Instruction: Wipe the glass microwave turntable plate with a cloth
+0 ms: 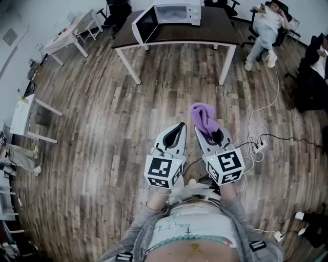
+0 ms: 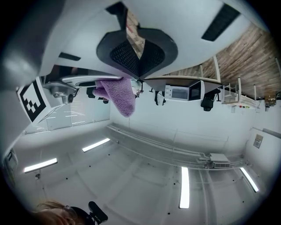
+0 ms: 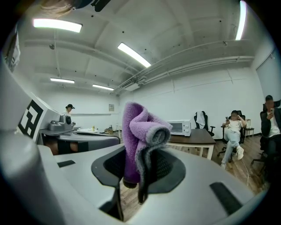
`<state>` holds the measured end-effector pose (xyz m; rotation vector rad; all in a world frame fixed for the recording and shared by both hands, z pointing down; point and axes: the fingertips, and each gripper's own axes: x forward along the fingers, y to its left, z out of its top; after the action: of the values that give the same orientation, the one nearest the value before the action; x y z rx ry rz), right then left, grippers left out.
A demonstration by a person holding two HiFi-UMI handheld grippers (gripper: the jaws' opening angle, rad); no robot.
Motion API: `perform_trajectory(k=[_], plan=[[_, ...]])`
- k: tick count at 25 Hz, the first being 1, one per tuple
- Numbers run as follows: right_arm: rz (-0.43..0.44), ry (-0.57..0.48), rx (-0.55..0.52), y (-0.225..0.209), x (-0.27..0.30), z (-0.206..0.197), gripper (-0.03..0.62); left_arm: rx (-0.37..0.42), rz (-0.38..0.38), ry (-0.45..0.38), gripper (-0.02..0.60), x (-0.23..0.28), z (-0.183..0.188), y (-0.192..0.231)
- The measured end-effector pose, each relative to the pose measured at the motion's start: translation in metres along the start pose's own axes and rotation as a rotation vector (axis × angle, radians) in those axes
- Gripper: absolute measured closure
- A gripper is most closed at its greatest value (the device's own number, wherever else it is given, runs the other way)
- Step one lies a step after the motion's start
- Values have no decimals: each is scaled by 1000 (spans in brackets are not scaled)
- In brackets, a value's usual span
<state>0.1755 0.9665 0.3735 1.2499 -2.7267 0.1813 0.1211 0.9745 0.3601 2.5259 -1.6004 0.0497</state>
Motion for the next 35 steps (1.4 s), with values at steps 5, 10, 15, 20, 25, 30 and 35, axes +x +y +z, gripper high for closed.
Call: perform_trajectory(k=[5, 10, 15, 20, 25, 30, 35], plan=[[-39, -2, -10, -14, 37, 5, 480, 2, -41, -15, 571, 30, 4, 30], [-76, -14, -7, -29, 84, 19, 480, -6, -64, -41, 571, 64, 15, 68], [-100, -16, -13, -33, 128, 30, 480, -5, -104, -27, 571, 89, 23, 105], [-109, -6, -19, -29, 169, 31, 480, 3, -127, -9, 571, 105, 25, 142], [-111, 3, -12, -22, 197, 27, 480, -12, -140, -6, 571, 112, 24, 173], [-113, 23, 2, -27, 214, 26, 480, -11, -151, 11, 571, 121, 25, 187], [-85, -28, 40, -37, 230, 39, 477, -13, -138, -9, 571, 135, 33, 197]])
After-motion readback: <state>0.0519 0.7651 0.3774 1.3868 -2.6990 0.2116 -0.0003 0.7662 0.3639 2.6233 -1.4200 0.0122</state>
